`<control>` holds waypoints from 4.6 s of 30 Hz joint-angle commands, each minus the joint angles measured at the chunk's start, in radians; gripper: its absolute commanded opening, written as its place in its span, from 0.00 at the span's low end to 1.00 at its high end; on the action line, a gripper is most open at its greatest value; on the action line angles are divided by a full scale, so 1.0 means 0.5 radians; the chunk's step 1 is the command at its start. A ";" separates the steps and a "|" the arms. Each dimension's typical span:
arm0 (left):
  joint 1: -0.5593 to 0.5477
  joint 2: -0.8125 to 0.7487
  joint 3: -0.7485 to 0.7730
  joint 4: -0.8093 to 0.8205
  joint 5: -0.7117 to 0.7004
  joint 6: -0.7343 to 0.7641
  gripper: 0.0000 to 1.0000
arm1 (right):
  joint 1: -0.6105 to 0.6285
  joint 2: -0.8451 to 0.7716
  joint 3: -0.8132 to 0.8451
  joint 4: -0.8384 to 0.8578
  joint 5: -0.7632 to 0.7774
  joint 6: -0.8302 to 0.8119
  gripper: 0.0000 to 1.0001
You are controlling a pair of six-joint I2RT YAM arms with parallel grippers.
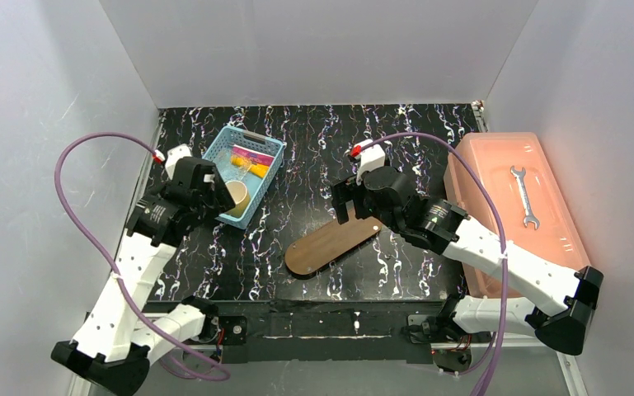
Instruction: Prepare toiletry sets of a toothbrush and toothpaste on the tray
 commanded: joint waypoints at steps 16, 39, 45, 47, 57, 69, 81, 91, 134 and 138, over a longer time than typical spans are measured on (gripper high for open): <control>0.702 0.269 -0.113 0.186 0.292 -0.156 0.46 | 0.003 -0.113 -0.029 0.004 -0.117 -0.053 1.00; 1.035 0.778 -0.232 0.375 0.521 -0.267 0.41 | 0.003 -0.247 -0.110 -0.091 -0.136 -0.053 1.00; 1.043 0.869 -0.215 0.403 0.513 -0.260 0.40 | 0.003 -0.258 -0.119 -0.095 -0.129 -0.044 1.00; 1.044 0.899 -0.214 0.409 0.527 -0.257 0.40 | 0.003 -0.257 -0.112 -0.101 -0.128 -0.044 1.00; 1.047 0.984 -0.225 0.461 0.570 -0.256 0.37 | 0.003 -0.282 -0.117 -0.117 -0.120 -0.030 1.00; 1.045 1.101 -0.192 0.500 0.607 -0.255 0.36 | 0.003 -0.304 -0.136 -0.132 -0.105 -0.008 1.00; 1.046 1.153 -0.194 0.514 0.646 -0.211 0.17 | 0.003 -0.304 -0.151 -0.139 -0.101 0.001 1.00; 1.047 1.242 -0.096 0.496 0.720 -0.071 0.00 | 0.003 -0.301 -0.146 -0.140 -0.113 -0.007 1.00; 0.458 2.275 1.327 0.284 1.347 0.931 0.00 | 0.003 -0.386 -0.132 -0.447 -0.266 -0.104 1.00; 0.414 2.335 1.447 0.271 1.399 1.004 0.00 | 0.003 -0.388 -0.149 -0.462 -0.266 -0.098 1.00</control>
